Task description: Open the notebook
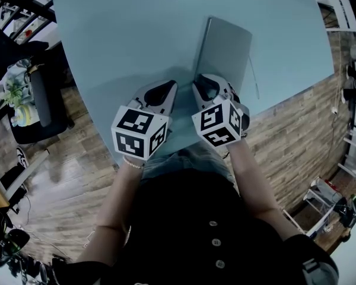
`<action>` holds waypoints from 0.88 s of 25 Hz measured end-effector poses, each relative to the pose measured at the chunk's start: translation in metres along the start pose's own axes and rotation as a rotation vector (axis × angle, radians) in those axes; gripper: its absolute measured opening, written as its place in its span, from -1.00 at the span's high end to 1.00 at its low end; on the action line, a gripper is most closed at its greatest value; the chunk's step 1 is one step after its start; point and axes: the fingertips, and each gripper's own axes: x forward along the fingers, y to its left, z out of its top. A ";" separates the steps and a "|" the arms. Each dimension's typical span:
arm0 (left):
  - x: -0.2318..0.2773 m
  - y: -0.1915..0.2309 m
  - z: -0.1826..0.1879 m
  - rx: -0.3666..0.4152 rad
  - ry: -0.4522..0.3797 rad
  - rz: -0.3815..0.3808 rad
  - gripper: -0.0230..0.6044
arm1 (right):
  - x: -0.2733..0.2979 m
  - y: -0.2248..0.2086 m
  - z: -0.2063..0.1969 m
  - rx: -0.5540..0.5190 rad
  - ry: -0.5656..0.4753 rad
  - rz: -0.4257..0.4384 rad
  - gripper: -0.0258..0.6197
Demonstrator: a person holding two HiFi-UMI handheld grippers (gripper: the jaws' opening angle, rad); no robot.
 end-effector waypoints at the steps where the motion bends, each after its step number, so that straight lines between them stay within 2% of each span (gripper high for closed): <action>1: -0.001 0.000 0.000 0.002 0.000 -0.001 0.87 | 0.000 0.000 0.001 0.012 -0.002 0.004 0.65; 13: -0.007 -0.005 0.005 0.017 -0.009 -0.011 0.87 | -0.008 -0.006 0.006 0.230 -0.058 0.114 0.74; 22: -0.009 -0.017 0.005 0.022 -0.017 -0.037 0.87 | -0.021 -0.015 0.006 0.369 -0.114 0.145 0.81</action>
